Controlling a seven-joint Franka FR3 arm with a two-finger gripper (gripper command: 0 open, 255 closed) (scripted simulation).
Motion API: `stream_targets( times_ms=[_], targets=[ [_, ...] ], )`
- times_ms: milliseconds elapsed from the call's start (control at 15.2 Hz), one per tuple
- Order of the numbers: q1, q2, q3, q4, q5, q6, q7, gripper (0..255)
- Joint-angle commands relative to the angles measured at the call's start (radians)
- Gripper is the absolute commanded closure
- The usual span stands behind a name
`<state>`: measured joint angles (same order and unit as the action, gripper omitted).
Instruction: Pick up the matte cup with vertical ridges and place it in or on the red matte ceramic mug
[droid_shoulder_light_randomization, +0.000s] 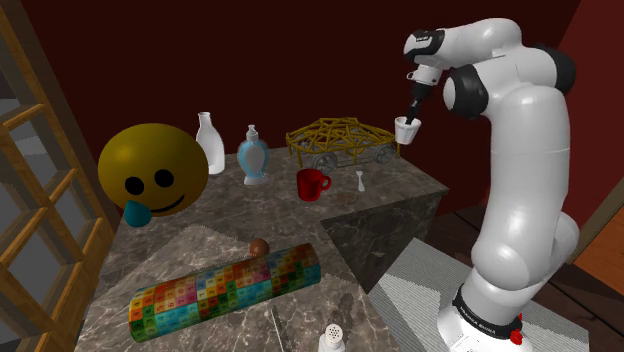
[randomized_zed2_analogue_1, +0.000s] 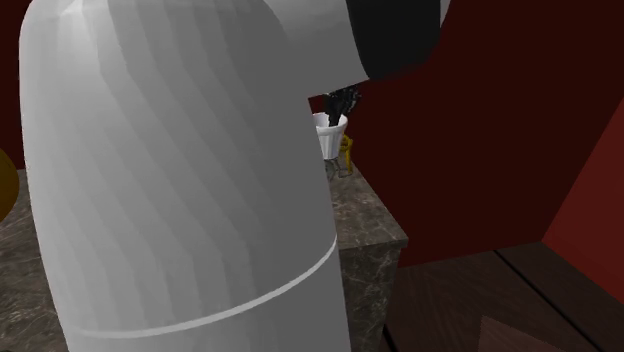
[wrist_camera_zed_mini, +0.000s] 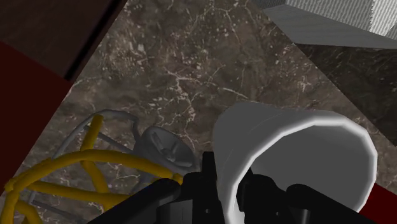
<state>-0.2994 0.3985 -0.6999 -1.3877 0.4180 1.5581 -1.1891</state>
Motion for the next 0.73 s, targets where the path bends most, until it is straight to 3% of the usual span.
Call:
stream_targets(
  times_ms=[0,660],
  targets=[
    [0.055,-0.048,0.002,-0.058,-0.023,0.028,0.043,255],
    [0.276,-0.230,0.062,-0.256,-0.116,0.139,0.292,255]
  ],
)
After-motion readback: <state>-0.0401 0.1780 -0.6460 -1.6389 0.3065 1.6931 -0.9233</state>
